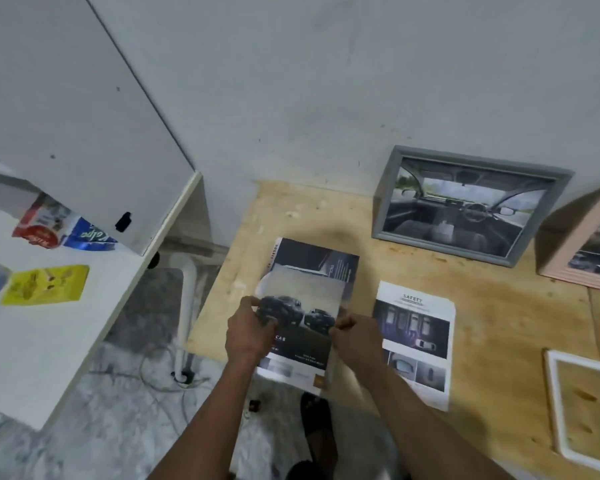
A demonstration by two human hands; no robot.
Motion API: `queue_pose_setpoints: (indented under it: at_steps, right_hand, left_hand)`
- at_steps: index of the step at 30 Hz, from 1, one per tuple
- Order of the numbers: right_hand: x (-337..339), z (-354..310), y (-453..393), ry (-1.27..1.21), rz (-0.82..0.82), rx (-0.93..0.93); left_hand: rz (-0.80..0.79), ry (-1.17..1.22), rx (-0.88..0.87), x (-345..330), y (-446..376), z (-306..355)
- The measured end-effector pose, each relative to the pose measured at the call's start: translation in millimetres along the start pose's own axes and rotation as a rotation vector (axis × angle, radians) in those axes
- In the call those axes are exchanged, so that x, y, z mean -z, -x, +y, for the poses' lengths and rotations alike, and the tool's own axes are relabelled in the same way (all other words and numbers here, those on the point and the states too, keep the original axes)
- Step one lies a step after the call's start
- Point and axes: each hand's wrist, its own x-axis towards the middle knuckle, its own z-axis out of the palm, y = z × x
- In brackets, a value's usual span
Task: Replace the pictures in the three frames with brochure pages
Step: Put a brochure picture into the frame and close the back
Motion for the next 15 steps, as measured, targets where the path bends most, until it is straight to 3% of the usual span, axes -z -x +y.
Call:
queue_pose_setpoints:
  at_steps: [15]
  right_hand:
    - [-36.6,-5.7,-37.9,0.103,0.125,-0.094]
  left_hand:
    - [-0.059,-0.214,-0.010,-18.8,-43.1,-15.4]
